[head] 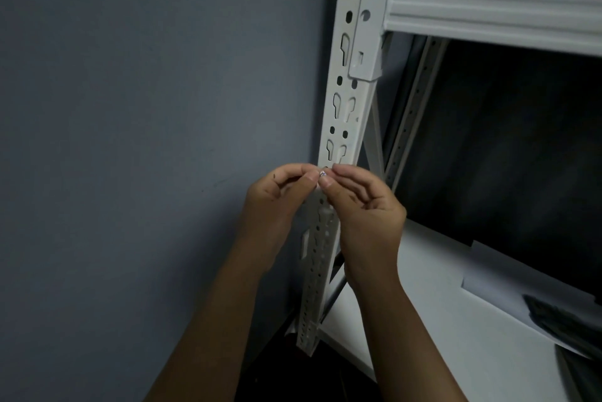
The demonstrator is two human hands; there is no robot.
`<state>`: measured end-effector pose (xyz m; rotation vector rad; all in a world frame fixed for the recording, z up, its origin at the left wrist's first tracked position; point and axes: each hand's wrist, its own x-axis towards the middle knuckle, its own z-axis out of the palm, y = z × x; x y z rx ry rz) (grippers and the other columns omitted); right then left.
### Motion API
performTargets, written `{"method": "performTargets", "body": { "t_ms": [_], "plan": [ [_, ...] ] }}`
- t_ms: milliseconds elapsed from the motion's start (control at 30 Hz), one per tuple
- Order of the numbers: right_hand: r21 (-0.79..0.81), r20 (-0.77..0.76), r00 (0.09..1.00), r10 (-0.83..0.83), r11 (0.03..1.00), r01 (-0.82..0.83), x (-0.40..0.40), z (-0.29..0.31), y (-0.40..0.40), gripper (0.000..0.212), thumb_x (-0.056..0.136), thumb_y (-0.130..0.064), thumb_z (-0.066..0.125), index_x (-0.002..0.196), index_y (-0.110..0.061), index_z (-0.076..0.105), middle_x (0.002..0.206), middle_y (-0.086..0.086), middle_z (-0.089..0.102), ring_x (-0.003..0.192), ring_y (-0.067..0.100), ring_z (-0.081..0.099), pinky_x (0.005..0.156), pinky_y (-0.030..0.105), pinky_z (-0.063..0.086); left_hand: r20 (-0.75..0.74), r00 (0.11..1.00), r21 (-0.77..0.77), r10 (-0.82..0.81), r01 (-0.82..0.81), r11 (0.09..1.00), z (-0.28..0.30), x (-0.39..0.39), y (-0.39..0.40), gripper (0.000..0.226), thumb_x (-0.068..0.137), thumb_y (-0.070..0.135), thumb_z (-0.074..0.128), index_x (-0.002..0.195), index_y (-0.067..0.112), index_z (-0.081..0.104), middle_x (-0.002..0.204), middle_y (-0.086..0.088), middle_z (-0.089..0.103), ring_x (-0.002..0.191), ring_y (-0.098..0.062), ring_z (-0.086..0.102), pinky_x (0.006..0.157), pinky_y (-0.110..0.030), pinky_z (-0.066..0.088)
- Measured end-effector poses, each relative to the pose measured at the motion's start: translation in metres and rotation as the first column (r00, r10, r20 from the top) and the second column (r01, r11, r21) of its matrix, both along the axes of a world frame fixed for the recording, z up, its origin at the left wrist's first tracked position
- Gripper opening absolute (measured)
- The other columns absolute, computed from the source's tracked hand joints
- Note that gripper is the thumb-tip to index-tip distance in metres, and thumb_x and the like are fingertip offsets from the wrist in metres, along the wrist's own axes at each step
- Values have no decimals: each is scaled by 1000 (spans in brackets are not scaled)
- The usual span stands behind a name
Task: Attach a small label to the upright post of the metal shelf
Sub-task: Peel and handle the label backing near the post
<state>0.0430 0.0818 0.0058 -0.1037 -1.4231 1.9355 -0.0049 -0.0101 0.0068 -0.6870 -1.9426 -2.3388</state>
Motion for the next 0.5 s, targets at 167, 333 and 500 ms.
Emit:
{"method": "performTargets", "body": {
  "t_ms": [167,333,500],
  "plan": [
    [38,-37,998,-51,998,53,-1,1,-1,18,76,10,71,89,-2,70,77,-1,74,76,9,71,74,16,54,-7,999,-15,38,-38,999,2,0,0,14,87,6,61,83,17,69,69,15,69,68,5,62,63,-8,45],
    [278,-56,985,-161,945,170,-1,-2,4,18,79,8,70,86,-9,71,77,-7,70,74,3,68,72,14,52,57,998,-68,18,-14,998,0,-1,-1,13,87,12,61,80,19,70,68,13,68,67,5,60,60,-9,44],
    [561,-95,947,-306,769,305,-2,-6,7,29,83,5,66,82,-24,62,75,-20,61,76,2,63,70,13,50,82,997,-95,8,0,996,0,2,0,14,86,11,63,78,19,71,71,11,70,69,3,63,61,-9,45]
  ]
}}
